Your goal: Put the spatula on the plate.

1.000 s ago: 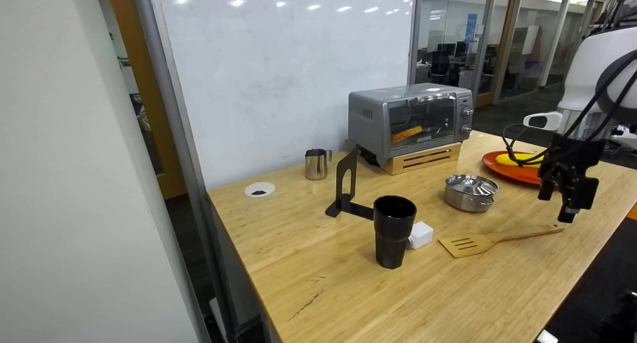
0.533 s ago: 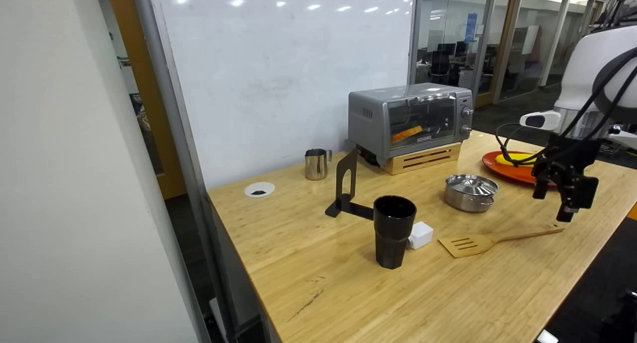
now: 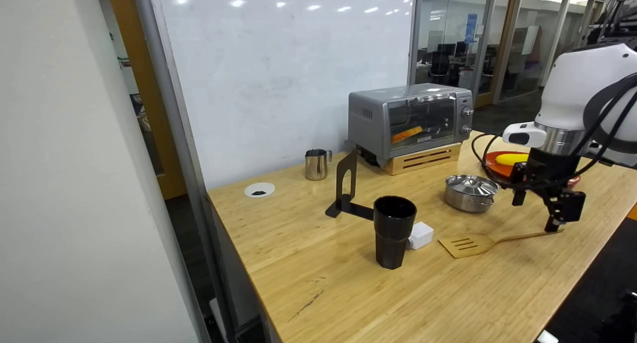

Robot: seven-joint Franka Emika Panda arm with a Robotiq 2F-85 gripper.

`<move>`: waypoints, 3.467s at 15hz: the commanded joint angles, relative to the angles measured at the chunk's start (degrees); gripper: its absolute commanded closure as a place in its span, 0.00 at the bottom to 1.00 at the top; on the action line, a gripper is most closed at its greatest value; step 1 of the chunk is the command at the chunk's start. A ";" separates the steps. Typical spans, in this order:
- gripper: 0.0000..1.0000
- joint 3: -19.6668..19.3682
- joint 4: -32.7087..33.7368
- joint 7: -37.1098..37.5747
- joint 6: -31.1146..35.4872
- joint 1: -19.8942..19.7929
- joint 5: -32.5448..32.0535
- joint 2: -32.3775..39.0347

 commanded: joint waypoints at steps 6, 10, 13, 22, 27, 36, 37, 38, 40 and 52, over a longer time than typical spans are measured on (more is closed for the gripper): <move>0.25 1.73 0.50 0.19 8.55 -3.11 -9.40 7.64; 0.47 1.74 0.21 0.91 9.42 -3.78 -12.39 8.32; 0.69 1.84 0.07 0.87 9.54 -3.92 -13.15 8.32; 0.94 3.20 -0.45 -1.13 4.15 -2.72 -0.79 2.76; 0.94 3.22 -1.69 2.65 -5.01 -1.88 8.16 -7.92; 0.94 -0.54 -0.58 23.77 -15.13 -4.25 10.49 -25.02; 0.94 -1.36 -0.03 25.85 -15.30 -4.70 10.43 -25.79; 0.94 -2.06 0.01 28.08 -15.23 -5.27 10.33 -26.66; 0.94 -3.92 0.58 31.89 -14.29 -6.56 10.14 -26.62; 0.94 -12.69 10.84 49.29 -1.37 -9.86 20.87 -2.55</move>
